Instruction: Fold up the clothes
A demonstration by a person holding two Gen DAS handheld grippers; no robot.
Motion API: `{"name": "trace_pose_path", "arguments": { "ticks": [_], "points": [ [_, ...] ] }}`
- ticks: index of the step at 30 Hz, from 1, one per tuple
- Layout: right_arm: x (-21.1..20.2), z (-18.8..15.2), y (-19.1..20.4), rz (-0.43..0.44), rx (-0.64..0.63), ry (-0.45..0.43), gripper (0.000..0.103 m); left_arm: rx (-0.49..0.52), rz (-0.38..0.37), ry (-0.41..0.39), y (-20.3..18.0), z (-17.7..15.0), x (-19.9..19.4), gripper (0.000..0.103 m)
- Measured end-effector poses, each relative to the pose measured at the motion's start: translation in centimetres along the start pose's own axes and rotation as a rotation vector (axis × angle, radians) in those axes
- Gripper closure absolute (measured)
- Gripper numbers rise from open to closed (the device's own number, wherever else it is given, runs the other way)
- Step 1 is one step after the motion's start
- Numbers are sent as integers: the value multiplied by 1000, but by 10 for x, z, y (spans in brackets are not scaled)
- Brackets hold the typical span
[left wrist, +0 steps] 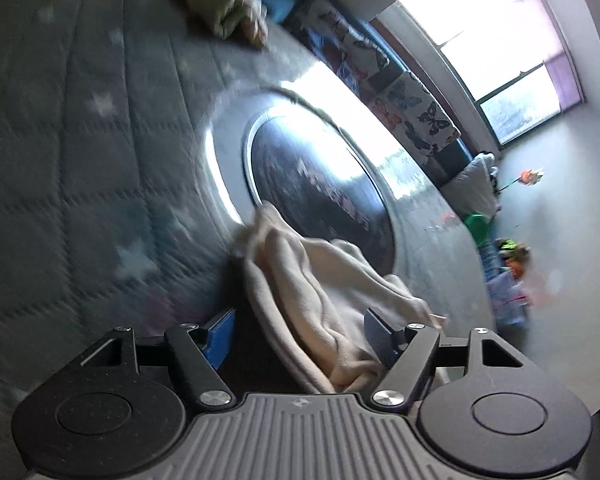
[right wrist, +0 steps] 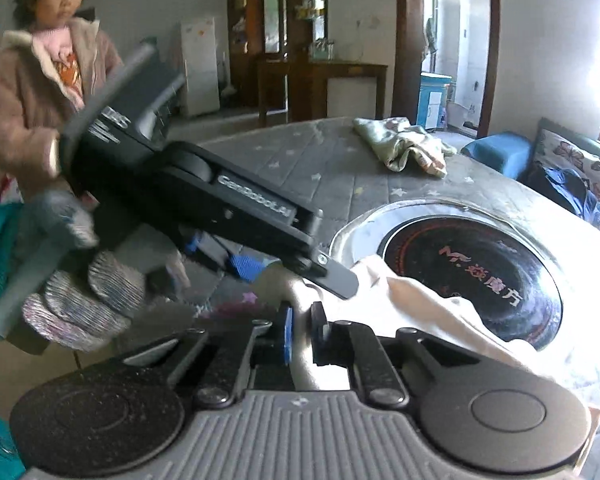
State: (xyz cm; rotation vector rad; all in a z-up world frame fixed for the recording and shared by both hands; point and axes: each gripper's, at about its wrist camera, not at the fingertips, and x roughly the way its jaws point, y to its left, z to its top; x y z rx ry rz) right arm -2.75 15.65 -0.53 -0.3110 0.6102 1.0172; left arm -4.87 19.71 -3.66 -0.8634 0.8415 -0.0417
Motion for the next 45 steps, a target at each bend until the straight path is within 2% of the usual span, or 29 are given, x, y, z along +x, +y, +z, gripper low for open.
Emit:
{"name": "trace_pose_path", "arguments": {
  "ticks": [1, 3, 5, 8, 11, 13, 16, 21, 24, 28, 31, 32, 33, 34, 40, 45],
  "points": [
    [-2, -1, -2, 3, 9, -6, 96, -14, -15, 12, 0, 0, 4, 36],
    [-7, -3, -4, 12, 23, -17, 96, -30, -31, 30, -2, 0, 11, 51],
    [-9, -6, -3, 24, 24, -22, 96, -52, -41, 58, -1, 0, 20, 75],
    [-6, -10, -3, 40, 9, -13, 96, -45, -28, 62, -4, 1, 24, 85],
    [-14, -15, -6, 39, 26, -23, 92, -7, -2, 52, -10, 1, 25, 85],
    [-22, -18, -14, 30, 57, -39, 84, 25, 16, 48, -14, 0, 25, 85],
    [-37, -24, -34, -14, 119, -62, 82, 51, 33, 46, -18, 0, 26, 85],
    [-60, -46, -84, -231, 241, -57, 76, 80, 59, 39, -22, -1, 27, 85],
    [-65, -68, -128, -353, 371, -28, 74, 95, 77, 37, -24, -2, 27, 85],
    [-59, -89, -159, -387, 488, -3, 68, 110, 109, 37, -30, -2, 28, 85],
    [-54, -98, -167, -358, 539, -21, 70, 138, 145, 28, -37, -3, 29, 85],
    [-52, -98, -165, -345, 536, -25, 74, 149, 157, 26, -39, -3, 30, 85],
    [-51, -99, -163, -330, 532, -26, 86, 158, 168, 24, -42, -3, 30, 85],
    [-50, -98, -161, -317, 525, -28, 92, 167, 178, 20, -45, -4, 30, 85],
    [-74, -93, -157, -318, 502, -93, 94, 252, 185, -8, -76, -3, 29, 86],
    [-108, -86, -160, -377, 477, -145, 94, 345, 152, -4, -118, -2, 42, 87]
  ]
}}
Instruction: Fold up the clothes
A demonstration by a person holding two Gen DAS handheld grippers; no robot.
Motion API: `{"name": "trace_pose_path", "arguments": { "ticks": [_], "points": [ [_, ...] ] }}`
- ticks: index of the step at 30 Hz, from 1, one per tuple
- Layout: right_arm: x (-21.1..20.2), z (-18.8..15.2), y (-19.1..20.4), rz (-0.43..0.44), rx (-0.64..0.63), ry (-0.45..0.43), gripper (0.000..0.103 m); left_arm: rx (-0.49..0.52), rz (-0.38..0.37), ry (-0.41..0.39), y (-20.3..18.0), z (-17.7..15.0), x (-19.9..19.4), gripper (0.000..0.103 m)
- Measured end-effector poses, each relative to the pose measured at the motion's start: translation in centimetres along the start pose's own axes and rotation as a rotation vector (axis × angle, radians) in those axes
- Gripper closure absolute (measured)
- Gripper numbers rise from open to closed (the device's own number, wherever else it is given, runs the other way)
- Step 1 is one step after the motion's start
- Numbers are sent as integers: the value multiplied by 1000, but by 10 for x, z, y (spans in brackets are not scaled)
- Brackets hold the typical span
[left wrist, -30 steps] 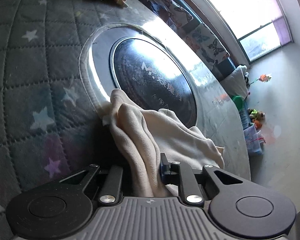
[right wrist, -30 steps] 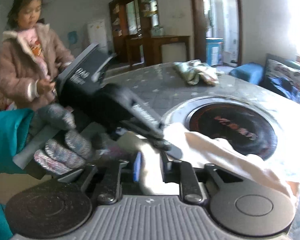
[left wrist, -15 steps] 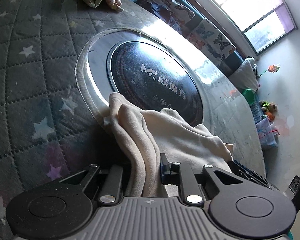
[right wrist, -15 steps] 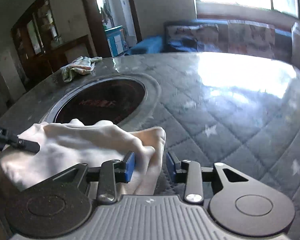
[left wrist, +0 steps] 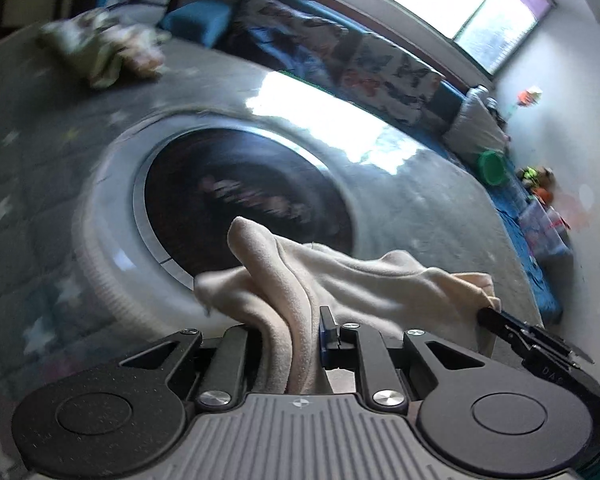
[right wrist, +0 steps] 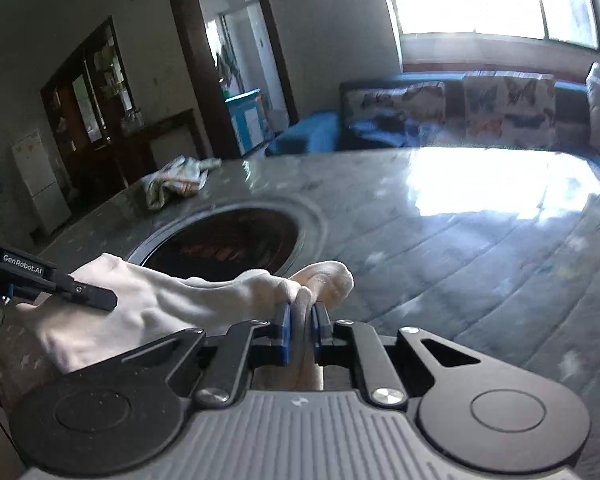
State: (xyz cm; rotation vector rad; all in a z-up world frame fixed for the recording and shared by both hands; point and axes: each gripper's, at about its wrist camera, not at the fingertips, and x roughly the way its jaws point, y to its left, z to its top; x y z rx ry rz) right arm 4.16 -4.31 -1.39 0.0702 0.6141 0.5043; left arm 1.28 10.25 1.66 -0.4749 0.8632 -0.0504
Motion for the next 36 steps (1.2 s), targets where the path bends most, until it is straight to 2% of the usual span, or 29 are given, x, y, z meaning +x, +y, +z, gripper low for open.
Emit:
{"name": "trace_pose_path", "arguments": {
  "ticks": [10, 20, 30, 36],
  "points": [
    [-54, 33, -55, -188, -10, -95, 94, 135, -98, -6, -92, 27, 41, 87],
    [-77, 39, -110, -365, -3, -104, 94, 242, -140, 37, -169, 32, 94, 87],
    [-84, 36, -149, -450, 23, -90, 94, 294, -147, 78, -211, 26, 132, 87],
    [-75, 23, -169, -480, 52, -47, 94, 294, -129, 124, -214, 15, 153, 86]
  ]
}}
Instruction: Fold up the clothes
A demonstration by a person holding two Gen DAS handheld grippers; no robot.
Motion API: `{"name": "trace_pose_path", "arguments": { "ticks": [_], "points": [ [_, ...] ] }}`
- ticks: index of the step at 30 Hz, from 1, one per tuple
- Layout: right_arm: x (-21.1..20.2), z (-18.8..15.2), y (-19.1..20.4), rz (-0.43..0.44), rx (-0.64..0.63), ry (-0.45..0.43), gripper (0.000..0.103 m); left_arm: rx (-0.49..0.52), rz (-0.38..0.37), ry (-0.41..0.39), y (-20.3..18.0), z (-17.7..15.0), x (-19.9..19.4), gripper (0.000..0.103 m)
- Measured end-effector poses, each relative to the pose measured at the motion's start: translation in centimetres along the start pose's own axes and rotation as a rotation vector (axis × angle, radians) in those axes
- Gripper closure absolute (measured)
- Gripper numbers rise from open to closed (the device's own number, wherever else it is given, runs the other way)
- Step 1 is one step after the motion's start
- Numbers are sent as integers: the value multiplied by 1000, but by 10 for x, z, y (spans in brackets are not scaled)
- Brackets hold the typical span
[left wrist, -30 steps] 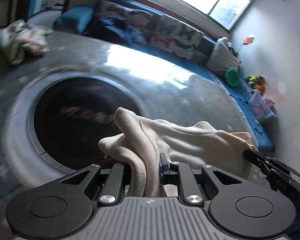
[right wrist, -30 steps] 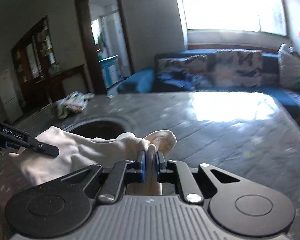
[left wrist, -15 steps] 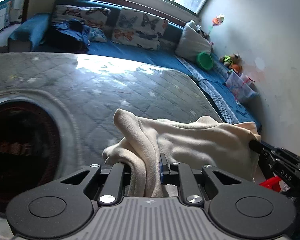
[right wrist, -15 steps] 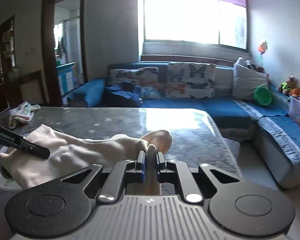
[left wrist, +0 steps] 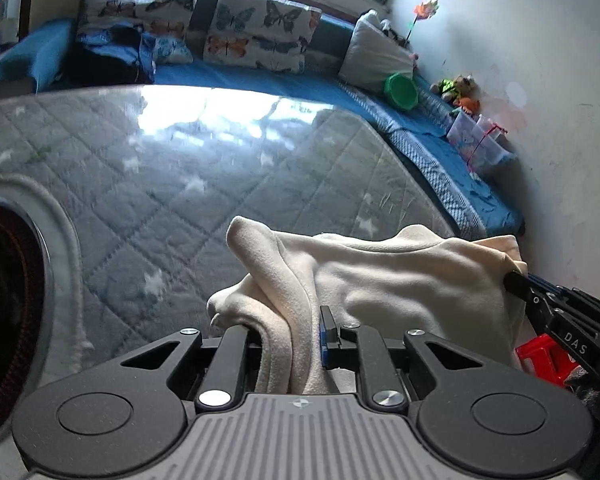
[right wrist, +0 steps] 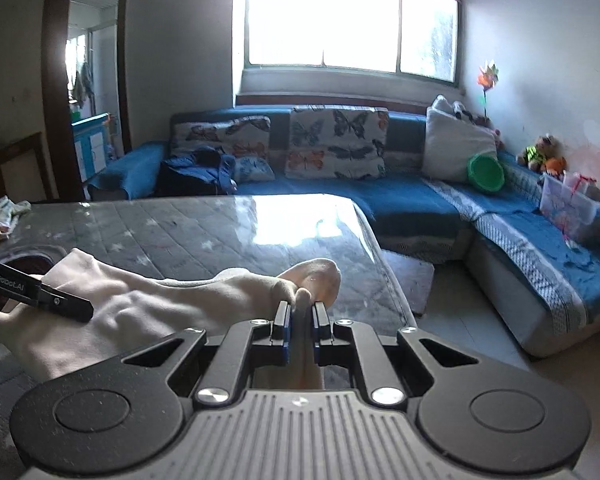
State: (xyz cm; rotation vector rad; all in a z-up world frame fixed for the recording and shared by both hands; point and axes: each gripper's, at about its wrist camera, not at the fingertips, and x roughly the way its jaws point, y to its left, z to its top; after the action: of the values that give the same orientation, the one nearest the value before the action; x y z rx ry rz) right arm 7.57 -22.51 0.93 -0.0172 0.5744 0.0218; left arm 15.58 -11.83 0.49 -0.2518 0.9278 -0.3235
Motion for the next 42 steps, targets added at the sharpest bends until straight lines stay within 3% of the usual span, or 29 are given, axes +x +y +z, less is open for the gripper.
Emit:
{"name": "trace_pose_path", "arguments": {
  "ticks": [13, 20, 22, 29, 42],
  "points": [
    [42, -32, -4, -16, 17, 120, 94, -5, -11, 71, 25, -19, 15, 85],
    [44, -38, -3, -59, 1, 131, 85, 14, 36, 38, 32, -17, 5, 56],
    [39, -36, -5, -61, 8, 112, 85, 24, 60, 14, 32, -14, -1, 54],
    [41, -22, 16, 55, 28, 103, 85, 49, 101, -91, 18, -5, -13, 56],
    [85, -26, 36, 62, 62, 132, 75, 104, 67, -38, -3, 6, 31, 61]
  ]
}}
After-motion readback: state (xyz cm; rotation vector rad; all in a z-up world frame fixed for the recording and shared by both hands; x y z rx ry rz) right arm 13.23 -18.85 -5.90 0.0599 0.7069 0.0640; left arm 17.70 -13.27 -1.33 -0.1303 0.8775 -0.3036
